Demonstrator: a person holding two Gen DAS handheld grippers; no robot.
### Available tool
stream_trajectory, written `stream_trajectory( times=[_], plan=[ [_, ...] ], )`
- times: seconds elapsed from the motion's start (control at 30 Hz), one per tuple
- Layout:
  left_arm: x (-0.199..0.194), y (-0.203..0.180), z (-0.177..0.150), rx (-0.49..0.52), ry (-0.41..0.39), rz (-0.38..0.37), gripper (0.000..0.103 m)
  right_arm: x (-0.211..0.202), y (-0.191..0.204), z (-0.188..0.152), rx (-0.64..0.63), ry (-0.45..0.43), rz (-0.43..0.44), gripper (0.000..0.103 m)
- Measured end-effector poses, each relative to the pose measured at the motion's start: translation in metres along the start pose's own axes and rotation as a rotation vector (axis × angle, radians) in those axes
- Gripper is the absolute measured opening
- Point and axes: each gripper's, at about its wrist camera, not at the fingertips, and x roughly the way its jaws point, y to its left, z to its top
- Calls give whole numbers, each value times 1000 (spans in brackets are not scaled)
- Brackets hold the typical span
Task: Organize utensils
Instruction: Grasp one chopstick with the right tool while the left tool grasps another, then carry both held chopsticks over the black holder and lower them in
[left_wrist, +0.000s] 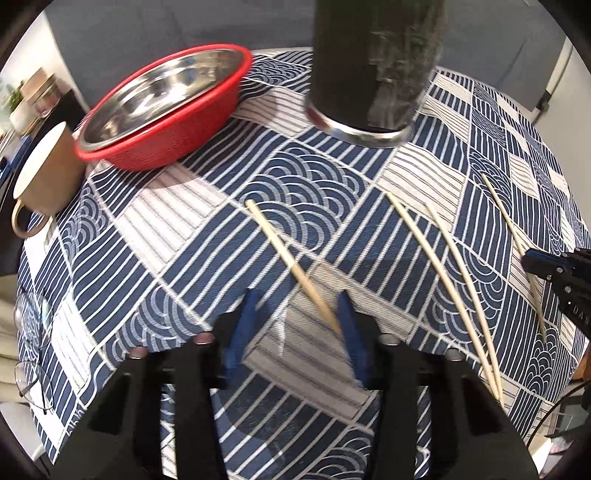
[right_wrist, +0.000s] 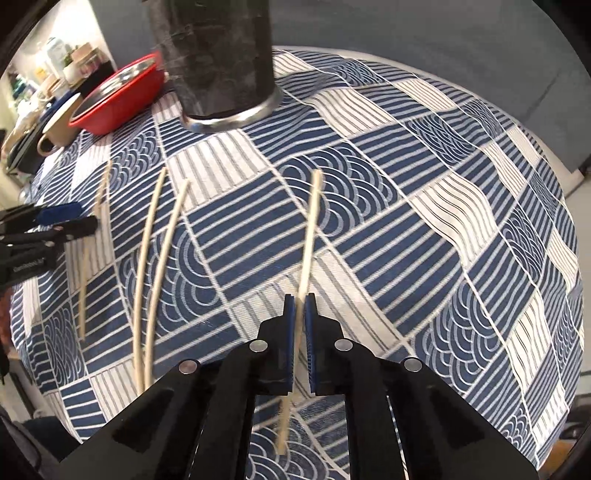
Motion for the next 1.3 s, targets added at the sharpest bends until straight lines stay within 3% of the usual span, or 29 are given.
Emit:
stream_trajectory(
  times=[0.1, 0.2, 0.43, 0.63, 1.07, 1.3],
  plan=[
    [-3, 11, -2, -6, 16, 4, 8, -1, -10, -1, 50, 11, 25, 5],
    [-5, 18, -4, -10, 34, -6, 5, -3, -22, -2, 108, 18, 57, 4],
    [-17, 42, -1, -102, 25, -31, 5, -16, -41, 2, 186, -14, 107, 4],
    [-52, 42, 19, -111, -54, -64, 5, -42, -49, 25, 209, -97, 128, 4],
    [-149, 25, 112, -2, -332, -71, 5, -98, -55, 87, 189, -301, 178, 5],
    [-179, 13, 151, 5, -425, -92, 5, -129, -46, 123, 145, -401, 187, 5]
  ],
)
